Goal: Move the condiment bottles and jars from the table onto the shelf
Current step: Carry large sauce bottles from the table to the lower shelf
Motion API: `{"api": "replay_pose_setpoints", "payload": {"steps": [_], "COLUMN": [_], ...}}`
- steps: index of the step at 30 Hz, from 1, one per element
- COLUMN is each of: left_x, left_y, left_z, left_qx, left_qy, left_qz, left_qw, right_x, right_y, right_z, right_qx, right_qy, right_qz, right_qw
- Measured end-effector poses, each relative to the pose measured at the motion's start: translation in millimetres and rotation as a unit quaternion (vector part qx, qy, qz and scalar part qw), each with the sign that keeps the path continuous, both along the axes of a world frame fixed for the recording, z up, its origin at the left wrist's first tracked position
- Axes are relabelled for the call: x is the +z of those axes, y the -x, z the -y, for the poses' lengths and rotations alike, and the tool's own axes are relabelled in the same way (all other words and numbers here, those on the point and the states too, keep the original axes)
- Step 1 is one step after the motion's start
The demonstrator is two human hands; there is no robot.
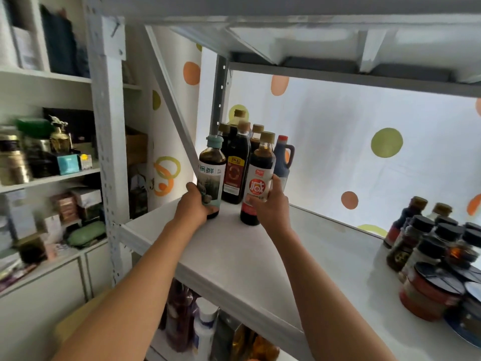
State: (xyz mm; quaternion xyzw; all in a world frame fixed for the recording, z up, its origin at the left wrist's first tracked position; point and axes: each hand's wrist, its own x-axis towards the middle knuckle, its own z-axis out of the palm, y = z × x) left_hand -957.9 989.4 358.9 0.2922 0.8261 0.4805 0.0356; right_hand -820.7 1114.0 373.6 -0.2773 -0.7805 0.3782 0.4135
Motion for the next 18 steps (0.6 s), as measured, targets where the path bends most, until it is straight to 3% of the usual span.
{"api": "replay_pose_setpoints", "payload": {"steps": [10, 18], "left_x": [-15, -23], "left_y": [29, 40], "left_z": [-24, -35], "left_qx": [0.01, -0.002], "left_qy": [-0.062, -0.048], "left_qz": [-0.007, -0.046], "left_qw": [0.998, 0.998], "right_x": [-2, -13], "right_y": [32, 52], "right_z": [-26, -46], "right_qx": [-0.043, -0.072], "right_qy": [-0.029, -0.057], "right_qz": [0.005, 0.008], "right_qw": [0.999, 0.996]}}
